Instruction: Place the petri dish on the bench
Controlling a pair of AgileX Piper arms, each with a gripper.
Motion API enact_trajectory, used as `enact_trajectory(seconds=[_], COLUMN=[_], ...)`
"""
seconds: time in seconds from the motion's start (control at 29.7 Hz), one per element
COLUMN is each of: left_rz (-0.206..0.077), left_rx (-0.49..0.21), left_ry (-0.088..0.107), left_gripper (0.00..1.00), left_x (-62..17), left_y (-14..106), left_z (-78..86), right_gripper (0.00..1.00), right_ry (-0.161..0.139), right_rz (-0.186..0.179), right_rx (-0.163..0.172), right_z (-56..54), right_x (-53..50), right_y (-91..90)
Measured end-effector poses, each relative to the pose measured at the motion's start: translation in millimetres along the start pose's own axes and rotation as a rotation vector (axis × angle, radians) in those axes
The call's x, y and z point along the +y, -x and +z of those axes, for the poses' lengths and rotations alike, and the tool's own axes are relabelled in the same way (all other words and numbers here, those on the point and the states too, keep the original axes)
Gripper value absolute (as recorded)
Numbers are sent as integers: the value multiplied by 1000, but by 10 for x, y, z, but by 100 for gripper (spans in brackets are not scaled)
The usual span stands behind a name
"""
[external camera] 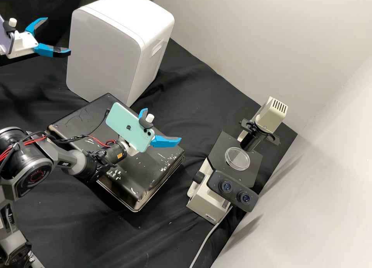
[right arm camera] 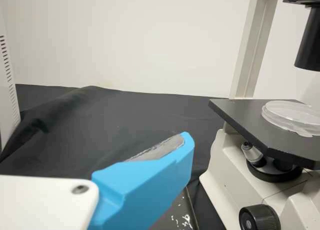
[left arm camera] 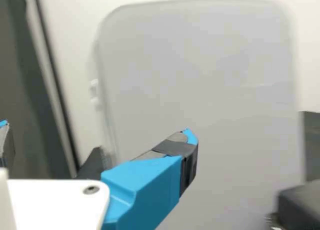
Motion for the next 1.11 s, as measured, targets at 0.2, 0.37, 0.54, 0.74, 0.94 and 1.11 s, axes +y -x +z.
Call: enact_trajectory(seconds=[0.2,0.37,0.54,0.74,0.94,1.11], left_rz=[-18,-57,-106,-120,-119,-136], left_rx=[-97,-213,-323,-396,-404,-451], left_ry=[-22,-40,-60,-68,-66,-62], left_gripper=[100,100,100,100,100,100], left_x=[-133,-270,-358,-370,-367,-389], left_y=[175,366,552,721,788,830], left_z=[143,305,452,555,562,597], right_gripper=[100,100,100,100,100,100], right_ry=[0,0,0,0,0,0], right_rz=[0,0,0,0,0,0], right_rx=[0,0,0,0,0,0], right_z=[0,0,0,0,0,0], right_x=[0,0,0,0,0,0], right_y=[0,0,0,0,0,0])
